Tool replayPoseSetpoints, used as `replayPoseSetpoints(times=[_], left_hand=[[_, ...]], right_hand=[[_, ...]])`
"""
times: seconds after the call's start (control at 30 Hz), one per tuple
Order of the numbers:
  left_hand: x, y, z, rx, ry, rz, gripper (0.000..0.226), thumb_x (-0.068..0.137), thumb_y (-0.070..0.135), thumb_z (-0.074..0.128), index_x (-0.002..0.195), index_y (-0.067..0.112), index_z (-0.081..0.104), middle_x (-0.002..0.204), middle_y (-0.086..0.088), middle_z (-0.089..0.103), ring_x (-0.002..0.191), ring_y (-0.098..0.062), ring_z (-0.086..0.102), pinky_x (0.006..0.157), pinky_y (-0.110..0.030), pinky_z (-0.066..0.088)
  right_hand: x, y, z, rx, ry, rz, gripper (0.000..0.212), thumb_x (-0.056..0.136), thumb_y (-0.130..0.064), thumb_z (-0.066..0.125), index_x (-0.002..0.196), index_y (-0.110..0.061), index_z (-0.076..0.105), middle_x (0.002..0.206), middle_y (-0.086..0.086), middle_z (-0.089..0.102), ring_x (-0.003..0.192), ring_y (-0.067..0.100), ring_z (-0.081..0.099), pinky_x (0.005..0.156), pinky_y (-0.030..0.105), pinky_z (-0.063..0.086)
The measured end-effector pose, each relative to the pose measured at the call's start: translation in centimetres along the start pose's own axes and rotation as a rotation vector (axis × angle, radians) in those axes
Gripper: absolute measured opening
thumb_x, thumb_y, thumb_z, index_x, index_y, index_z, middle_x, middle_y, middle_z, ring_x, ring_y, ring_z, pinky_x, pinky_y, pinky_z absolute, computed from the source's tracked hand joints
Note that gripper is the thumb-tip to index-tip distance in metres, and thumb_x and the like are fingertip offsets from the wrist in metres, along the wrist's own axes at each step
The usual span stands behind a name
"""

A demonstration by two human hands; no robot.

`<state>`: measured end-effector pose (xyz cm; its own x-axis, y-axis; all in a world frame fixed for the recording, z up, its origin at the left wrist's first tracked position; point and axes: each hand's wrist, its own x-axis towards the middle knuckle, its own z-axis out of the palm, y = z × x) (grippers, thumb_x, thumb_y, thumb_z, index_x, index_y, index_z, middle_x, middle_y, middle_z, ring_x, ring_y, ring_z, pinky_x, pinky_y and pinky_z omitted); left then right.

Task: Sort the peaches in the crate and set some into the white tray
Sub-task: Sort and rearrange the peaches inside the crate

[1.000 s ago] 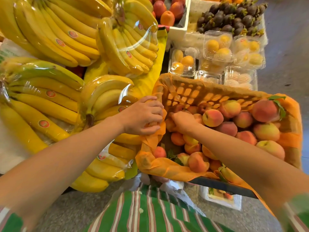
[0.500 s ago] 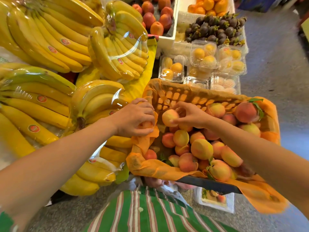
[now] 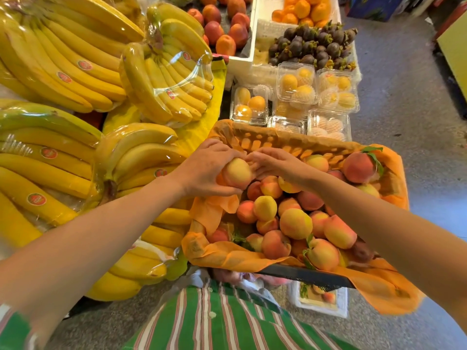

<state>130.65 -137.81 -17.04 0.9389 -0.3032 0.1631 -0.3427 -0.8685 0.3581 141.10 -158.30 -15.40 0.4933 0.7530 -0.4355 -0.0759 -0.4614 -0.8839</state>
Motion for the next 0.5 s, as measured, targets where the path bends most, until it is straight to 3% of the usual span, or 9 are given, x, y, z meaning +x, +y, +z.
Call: replayPoseSetpoints(times=[0.13, 0.23, 0.43, 0.5], left_hand=[[-1.2, -1.4, 0.0, 0.044, -0.068, 0.034, 0.072, 0.068, 0.071, 0.062, 0.121, 0.022, 0.056, 0.115, 0.001, 0.064, 0.113, -0.016, 0.057, 0.111, -0.037, 0.026], [-1.7, -1.7, 0.2, 0.030, -0.070, 0.037, 0.070, 0.068, 0.068, 0.064, 0.121, 0.022, 0.056, 0.115, 0.001, 0.065, 0.113, -0.016, 0.057, 0.111, -0.039, 0.026], [-1.7, -1.9, 0.1, -0.003, -0.076, 0.040, 0.068, 0.069, 0.066, 0.066, 0.120, 0.023, 0.056, 0.112, 0.001, 0.064, 0.111, -0.015, 0.057, 0.111, -0.036, 0.024], [-1.7, -1.9, 0.1, -0.009, -0.078, 0.036, 0.068, 0.069, 0.066, 0.066, 0.121, 0.023, 0.056, 0.112, 0.001, 0.064, 0.111, -0.015, 0.057, 0.112, -0.036, 0.024]], right_hand=[[1.9, 1.9, -0.7, -0.562, 0.090, -0.065, 0.031, 0.095, -0.032, 0.058, 0.119, -0.013, 0.059, 0.114, 0.003, 0.067, 0.104, 0.020, 0.063, 0.087, 0.034, 0.052], [4.2, 3.7, 0.3, -0.933, -0.025, -0.014, 0.046, 0.093, -0.034, 0.058, 0.133, -0.013, 0.048, 0.118, 0.010, 0.061, 0.104, 0.026, 0.058, 0.077, 0.030, 0.042], [7.7, 6.4, 2.2, -1.321, 0.003, -0.031, 0.065, 0.091, -0.037, 0.057, 0.146, -0.014, 0.032, 0.138, 0.014, 0.047, 0.120, 0.034, 0.048, 0.090, 0.043, 0.048], [8.1, 6.9, 2.3, -1.399, 0.039, -0.075, 0.063, 0.089, -0.033, 0.059, 0.144, -0.011, 0.036, 0.138, 0.015, 0.044, 0.120, 0.035, 0.046, 0.084, 0.043, 0.048]])
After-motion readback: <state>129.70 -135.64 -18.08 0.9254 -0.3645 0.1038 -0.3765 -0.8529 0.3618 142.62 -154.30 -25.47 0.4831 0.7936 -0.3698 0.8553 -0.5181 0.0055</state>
